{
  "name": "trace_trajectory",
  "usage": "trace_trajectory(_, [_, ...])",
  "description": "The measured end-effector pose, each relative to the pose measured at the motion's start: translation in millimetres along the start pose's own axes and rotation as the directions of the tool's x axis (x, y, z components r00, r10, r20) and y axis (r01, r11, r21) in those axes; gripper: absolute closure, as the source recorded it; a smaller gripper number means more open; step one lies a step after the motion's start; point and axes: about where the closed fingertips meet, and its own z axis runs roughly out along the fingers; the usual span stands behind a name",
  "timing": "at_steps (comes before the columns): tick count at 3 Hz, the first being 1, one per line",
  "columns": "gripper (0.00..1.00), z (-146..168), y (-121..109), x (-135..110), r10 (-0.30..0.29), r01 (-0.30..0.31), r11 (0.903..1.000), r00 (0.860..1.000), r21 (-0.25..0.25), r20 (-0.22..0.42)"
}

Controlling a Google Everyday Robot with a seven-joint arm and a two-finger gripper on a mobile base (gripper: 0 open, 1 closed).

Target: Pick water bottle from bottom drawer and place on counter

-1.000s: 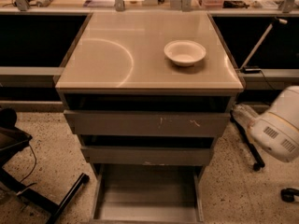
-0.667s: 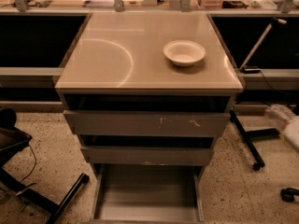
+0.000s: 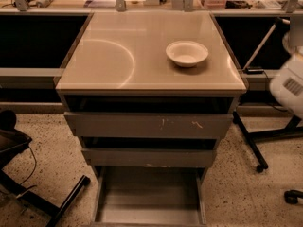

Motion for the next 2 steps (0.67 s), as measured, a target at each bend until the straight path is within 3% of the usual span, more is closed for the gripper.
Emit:
trace_trajectory(1, [1.00, -41.4, 31.1, -113.7, -0.050, 0.050, 0.9988, 0.985, 0.003, 0.167])
trace_trajectory(2, [1.00, -52.4, 111.9, -194.0, -0.115, 0.147, 0.9839, 0.956, -0.101, 0.269])
